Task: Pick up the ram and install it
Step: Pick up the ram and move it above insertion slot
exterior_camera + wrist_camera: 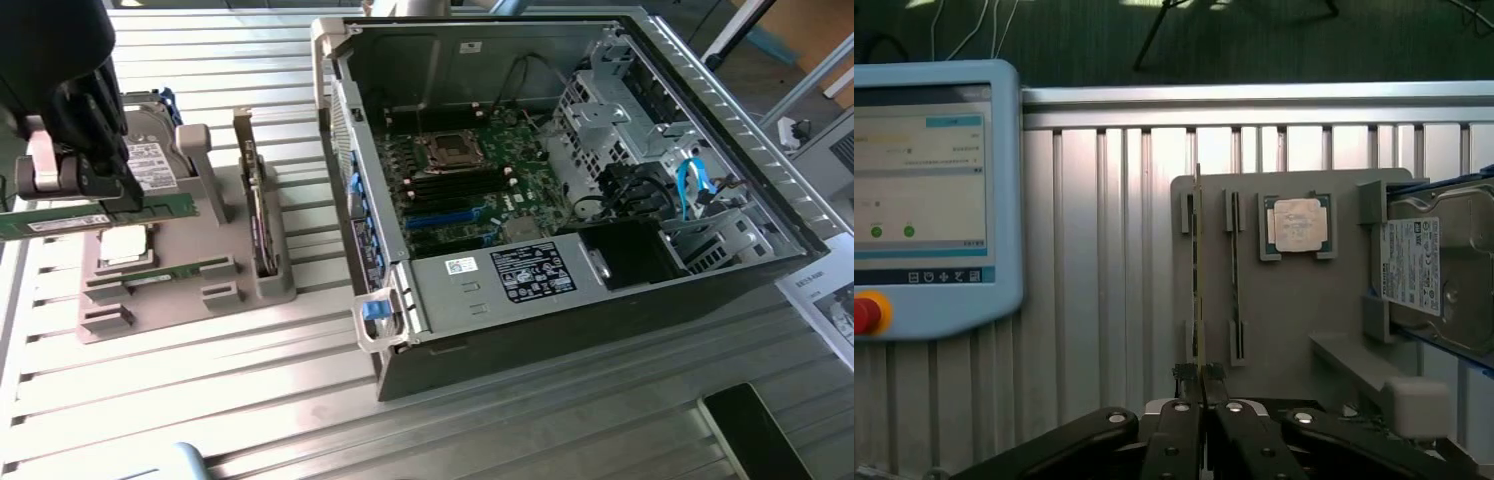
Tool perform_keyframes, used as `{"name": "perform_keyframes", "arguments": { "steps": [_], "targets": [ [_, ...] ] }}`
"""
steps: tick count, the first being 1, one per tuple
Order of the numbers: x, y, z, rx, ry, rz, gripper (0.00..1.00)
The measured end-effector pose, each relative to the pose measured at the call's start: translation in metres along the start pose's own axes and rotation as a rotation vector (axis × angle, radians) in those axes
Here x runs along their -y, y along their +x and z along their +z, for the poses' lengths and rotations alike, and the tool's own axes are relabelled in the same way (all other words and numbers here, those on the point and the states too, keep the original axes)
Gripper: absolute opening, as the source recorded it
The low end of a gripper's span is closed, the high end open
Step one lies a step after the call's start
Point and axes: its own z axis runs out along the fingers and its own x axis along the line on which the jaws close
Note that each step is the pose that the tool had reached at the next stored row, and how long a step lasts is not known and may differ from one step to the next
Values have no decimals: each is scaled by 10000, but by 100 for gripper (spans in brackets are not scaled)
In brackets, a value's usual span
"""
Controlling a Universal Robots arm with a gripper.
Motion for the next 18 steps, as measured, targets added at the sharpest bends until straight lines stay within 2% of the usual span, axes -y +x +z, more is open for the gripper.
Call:
{"name": "perform_keyframes", "arguments": {
  "steps": [9, 18],
  "targets": [
    [0, 5, -139, -1, -1, 0, 12],
    [0, 6, -170, 0, -1, 0, 12]
  ]
}}
